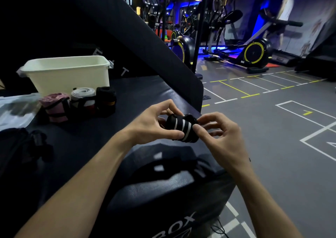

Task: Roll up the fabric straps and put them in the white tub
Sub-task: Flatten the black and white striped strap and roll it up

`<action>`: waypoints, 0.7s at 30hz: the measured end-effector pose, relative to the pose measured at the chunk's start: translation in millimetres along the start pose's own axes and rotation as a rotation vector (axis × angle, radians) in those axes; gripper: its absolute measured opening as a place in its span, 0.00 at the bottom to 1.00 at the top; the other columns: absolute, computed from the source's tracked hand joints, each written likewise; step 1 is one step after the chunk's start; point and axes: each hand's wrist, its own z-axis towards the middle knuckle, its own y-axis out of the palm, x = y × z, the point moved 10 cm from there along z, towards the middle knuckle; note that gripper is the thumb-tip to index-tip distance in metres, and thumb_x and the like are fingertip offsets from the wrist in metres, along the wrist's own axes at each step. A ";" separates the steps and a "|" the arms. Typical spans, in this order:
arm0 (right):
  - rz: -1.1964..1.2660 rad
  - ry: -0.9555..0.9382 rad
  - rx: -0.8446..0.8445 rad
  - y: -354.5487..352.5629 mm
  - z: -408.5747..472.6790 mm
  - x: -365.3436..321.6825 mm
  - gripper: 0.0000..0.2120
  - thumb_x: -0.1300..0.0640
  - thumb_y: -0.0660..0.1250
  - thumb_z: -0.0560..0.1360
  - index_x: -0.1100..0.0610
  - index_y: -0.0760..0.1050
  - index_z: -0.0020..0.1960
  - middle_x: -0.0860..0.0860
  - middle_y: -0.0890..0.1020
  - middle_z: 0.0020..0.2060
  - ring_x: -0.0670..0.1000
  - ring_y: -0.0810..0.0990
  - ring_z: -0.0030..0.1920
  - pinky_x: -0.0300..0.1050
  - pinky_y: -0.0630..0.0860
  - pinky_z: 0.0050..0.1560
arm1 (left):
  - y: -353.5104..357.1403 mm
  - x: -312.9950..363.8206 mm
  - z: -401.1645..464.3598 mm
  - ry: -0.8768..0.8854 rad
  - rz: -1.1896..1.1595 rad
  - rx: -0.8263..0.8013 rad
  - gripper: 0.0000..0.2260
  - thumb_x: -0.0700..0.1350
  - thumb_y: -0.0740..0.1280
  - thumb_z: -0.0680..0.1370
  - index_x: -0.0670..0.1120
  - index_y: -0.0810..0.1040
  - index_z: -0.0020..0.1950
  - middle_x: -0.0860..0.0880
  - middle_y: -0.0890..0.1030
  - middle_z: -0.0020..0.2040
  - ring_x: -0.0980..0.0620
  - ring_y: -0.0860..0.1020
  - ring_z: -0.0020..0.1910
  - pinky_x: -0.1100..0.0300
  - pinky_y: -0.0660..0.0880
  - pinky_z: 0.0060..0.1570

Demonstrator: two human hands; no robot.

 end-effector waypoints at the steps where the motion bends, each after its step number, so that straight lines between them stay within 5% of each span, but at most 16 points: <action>1: -0.015 0.012 0.006 -0.7 -0.1 1.5 0.06 0.56 0.76 0.74 0.51 0.80 0.48 0.46 0.84 0.43 0.46 0.85 0.42 0.40 0.80 0.41 | 0.8 1.1 0.0 0.013 0.017 -0.001 0.19 0.40 0.82 0.69 0.48 0.77 0.53 0.39 0.82 0.54 0.32 0.83 0.48 0.35 0.80 0.50; 11: 0.068 0.210 0.085 -0.6 2.5 32.2 0.05 0.58 0.77 0.72 0.52 0.82 0.44 0.48 0.85 0.39 0.48 0.86 0.40 0.59 0.85 0.43 | 2.7 6.8 0.1 0.128 0.157 0.071 0.19 0.39 0.82 0.67 0.48 0.77 0.52 0.40 0.84 0.45 0.35 0.82 0.40 0.36 0.79 0.42; 13: 0.078 0.257 0.116 -2.3 1.9 39.6 0.07 0.52 0.78 0.70 0.53 0.82 0.42 0.48 0.85 0.37 0.47 0.85 0.39 0.55 0.84 0.42 | 1.6 5.6 1.5 0.141 0.186 0.084 0.19 0.40 0.82 0.67 0.48 0.77 0.52 0.42 0.84 0.46 0.37 0.82 0.40 0.38 0.79 0.43; 16: -0.192 0.212 0.140 -5.4 -1.4 30.1 0.08 0.50 0.77 0.71 0.53 0.81 0.39 0.45 0.84 0.32 0.40 0.83 0.34 0.35 0.77 0.37 | 2.5 3.5 3.4 0.173 0.284 0.095 0.21 0.43 0.82 0.67 0.50 0.76 0.54 0.47 0.84 0.49 0.43 0.83 0.42 0.42 0.79 0.44; 21: -0.363 0.231 0.173 -1.8 -5.3 30.2 0.09 0.47 0.74 0.70 0.49 0.80 0.36 0.44 0.83 0.30 0.45 0.84 0.36 0.47 0.81 0.42 | 6.0 -5.9 5.0 0.158 0.342 0.081 0.21 0.47 0.80 0.66 0.53 0.75 0.53 0.50 0.81 0.51 0.46 0.82 0.45 0.43 0.79 0.46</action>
